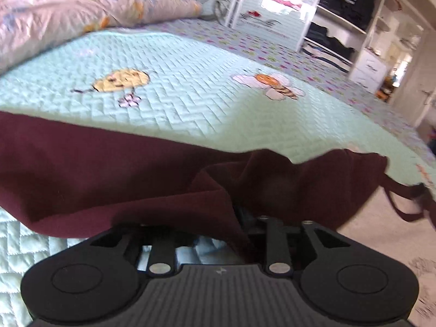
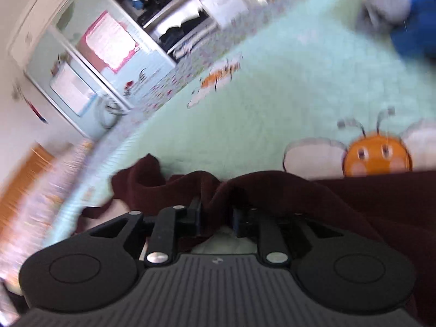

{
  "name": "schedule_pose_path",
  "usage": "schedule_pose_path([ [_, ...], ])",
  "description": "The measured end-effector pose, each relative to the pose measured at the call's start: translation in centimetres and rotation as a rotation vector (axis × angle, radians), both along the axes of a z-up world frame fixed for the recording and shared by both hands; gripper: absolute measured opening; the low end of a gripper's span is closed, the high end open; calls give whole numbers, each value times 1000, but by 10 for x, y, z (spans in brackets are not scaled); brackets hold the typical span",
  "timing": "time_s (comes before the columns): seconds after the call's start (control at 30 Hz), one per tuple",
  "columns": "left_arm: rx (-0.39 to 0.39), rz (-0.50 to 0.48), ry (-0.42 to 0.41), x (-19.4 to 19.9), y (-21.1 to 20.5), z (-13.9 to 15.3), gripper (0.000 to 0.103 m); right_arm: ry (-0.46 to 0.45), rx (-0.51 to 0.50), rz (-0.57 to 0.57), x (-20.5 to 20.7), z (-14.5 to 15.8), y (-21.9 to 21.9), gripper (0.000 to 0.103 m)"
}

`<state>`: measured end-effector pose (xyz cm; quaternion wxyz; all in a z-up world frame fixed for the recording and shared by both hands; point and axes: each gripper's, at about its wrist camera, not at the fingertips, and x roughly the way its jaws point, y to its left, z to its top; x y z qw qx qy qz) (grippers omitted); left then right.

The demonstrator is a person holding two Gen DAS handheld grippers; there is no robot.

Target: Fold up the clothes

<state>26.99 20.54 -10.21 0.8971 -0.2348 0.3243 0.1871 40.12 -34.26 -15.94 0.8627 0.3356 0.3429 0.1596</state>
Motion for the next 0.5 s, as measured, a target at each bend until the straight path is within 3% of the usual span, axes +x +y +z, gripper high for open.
schedule_pose_path([
  [0.07,-41,-16,-14,-16,1,0,73,30,66,32,-12,3,-10,37],
  [0.13,-83,-31,-27,-32,2,0,84,46,118,63,-30,7,-17,65],
  [0.27,-165,-63,-54,-64,4,0,86,56,199,157,-76,6,-9,70],
  [0.37,-227,-86,-74,-88,5,0,89,99,176,223,-98,2,12,69],
  [0.43,-251,-126,-76,-92,-3,3,91,93,121,208,-105,3,23,69],
  [0.5,-240,-154,-55,-83,-14,6,92,96,149,191,-103,4,30,69],
])
